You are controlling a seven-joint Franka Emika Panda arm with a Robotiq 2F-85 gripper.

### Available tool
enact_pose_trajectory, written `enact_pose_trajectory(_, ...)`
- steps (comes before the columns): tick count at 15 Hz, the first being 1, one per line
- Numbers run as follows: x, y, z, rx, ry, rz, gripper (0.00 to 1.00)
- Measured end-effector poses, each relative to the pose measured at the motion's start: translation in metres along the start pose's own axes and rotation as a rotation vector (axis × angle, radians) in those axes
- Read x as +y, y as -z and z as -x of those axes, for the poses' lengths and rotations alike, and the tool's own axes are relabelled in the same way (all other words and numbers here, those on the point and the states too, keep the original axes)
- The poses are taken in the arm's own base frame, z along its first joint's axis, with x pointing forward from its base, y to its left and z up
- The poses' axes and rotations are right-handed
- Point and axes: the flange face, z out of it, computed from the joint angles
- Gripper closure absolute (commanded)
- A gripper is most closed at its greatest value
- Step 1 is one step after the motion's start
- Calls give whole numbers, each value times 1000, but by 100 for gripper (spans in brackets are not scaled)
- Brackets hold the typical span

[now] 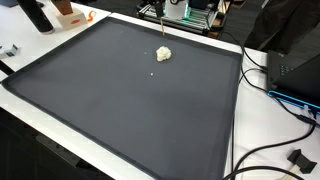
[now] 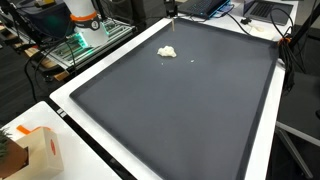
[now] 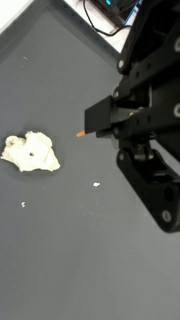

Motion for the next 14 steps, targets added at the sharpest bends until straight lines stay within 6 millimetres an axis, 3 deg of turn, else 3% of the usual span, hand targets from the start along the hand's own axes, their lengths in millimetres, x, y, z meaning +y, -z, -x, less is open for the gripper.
enact_pose_trajectory(4,21,-28,6,65,74,-138,97)
enact_pose_trajectory(8,28,-57,9,85,91,-236,97)
enact_pose_trajectory(14,38,-83,12,67,46,-350,97)
